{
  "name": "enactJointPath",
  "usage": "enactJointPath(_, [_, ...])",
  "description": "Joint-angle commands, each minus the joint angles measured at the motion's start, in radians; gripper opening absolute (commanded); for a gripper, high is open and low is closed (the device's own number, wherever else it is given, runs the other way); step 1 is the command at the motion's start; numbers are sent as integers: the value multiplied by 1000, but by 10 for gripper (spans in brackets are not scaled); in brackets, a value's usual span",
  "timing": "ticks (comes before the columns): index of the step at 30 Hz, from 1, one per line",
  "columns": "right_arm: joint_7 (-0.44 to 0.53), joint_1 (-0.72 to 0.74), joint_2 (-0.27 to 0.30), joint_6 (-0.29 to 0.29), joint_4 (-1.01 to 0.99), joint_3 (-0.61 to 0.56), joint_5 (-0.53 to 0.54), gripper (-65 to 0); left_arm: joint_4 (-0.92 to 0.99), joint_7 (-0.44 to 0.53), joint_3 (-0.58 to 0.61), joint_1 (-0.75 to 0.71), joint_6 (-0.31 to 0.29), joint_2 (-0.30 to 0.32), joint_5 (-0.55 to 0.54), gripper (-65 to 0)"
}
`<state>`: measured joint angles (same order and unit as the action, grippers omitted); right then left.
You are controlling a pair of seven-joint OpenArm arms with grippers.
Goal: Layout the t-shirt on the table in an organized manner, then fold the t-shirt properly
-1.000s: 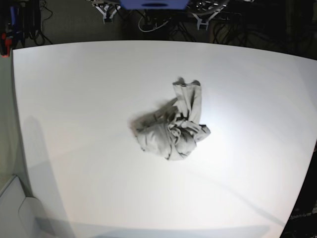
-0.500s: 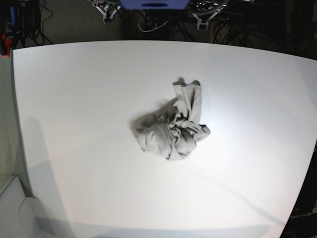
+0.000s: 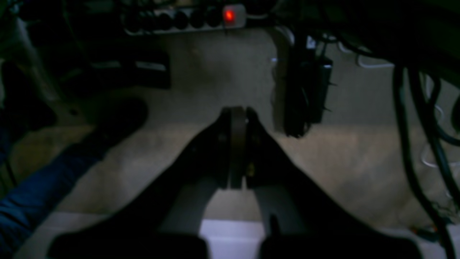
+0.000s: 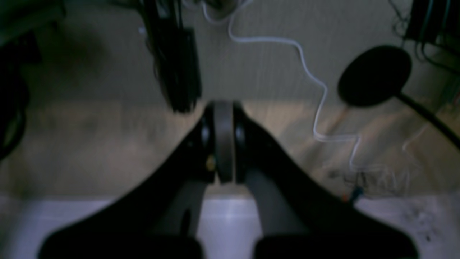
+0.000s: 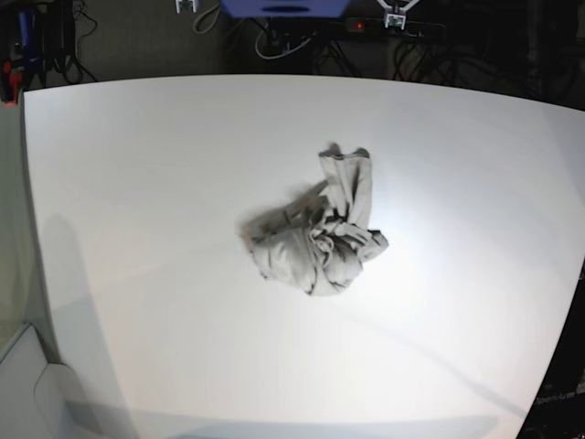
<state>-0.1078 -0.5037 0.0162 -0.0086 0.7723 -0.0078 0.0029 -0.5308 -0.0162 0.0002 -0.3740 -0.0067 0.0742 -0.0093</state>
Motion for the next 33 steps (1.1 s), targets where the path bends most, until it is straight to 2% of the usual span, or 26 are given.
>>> enactJointPath(1, [4,-46,5,25,60,1,-1,-650,-48,8,-1,-39,11,5,1,-648])
enactJointPath(5, [3,-192,6,117,313,15,3,-650,-308,8,-1,-188,11,42,-1,-648])
enactJointPath(10, [3,-339,5,132,605,55,3,-650,-667,6,-1,-371,12,54,-19,-648])
enactJointPath(12, [3,-388,5,132,715,55,3,-650,-794,5,-2,-428,12,86,-60,-648])
enactJointPath(16, [-7,-473,15,132,935,70,3,-650,-1017,-127,-2,-491,12,143,-195,-648])
enactJointPath(19, [-62,-499,18,140,1073,75,3,-650,-1130,-233,-2,-492,12,198,-288,-648])
enactJointPath(21, [-109,-500,15,158,1156,75,4,-650,-1190,-253,-2,-492,17,229,-334,-648])
enactJointPath(24, [-145,-497,15,166,1238,68,4,-650,-1261,-250,-2,-506,18,250,-354,-648])
enactJointPath(28, [-140,-470,14,166,1265,55,4,-650,-1376,-250,-12,-515,18,256,-352,-648])
enactJointPath(33, [-140,-442,18,166,1266,-16,4,-650,-1465,-255,-107,-511,18,223,-358,-648])
